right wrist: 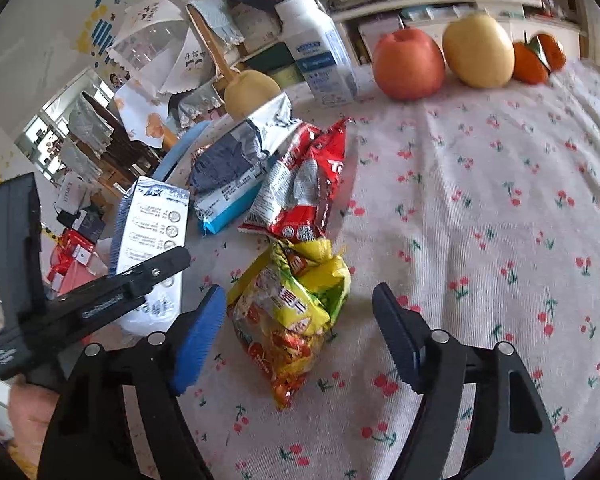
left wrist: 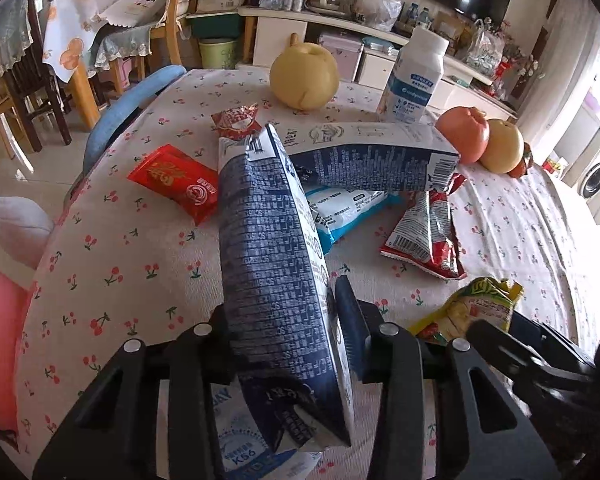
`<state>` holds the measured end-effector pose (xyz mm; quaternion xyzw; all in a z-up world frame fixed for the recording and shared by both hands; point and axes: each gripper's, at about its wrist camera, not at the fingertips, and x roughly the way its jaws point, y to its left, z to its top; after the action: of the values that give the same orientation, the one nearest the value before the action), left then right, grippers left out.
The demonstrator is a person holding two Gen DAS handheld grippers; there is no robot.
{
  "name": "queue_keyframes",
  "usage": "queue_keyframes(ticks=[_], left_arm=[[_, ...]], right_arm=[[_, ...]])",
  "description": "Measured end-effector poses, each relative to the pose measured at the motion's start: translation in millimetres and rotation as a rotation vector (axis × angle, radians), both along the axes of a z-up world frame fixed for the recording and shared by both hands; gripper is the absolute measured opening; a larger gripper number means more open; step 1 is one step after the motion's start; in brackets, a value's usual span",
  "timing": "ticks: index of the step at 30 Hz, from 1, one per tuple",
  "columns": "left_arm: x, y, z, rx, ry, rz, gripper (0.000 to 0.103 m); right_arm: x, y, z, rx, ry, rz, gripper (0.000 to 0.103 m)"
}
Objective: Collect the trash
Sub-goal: 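Grasp the blue-printed carton with the left tool while the right tool grasps the yellow snack bag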
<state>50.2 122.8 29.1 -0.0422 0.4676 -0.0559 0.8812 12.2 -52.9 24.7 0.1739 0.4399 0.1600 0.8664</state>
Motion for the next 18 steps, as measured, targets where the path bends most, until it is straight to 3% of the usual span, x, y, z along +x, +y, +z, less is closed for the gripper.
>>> queue_keyframes(ticks=[2,11,18], left_arm=[[-2,4,3,-0.019,-0.009,-0.005,0.042],[-12,25,16,-0.103,-0.048,-0.004,0.041],[-22,44,28,-0.106,-0.095,0.016,0.041]], right_arm=[[0,3,-1,-0.014,-0.006,0.006,0.056],[-8,11,10,-0.082,-0.093,0.01,0.037],[-17,18,19,-0.145,-0.16,0.016,0.035]])
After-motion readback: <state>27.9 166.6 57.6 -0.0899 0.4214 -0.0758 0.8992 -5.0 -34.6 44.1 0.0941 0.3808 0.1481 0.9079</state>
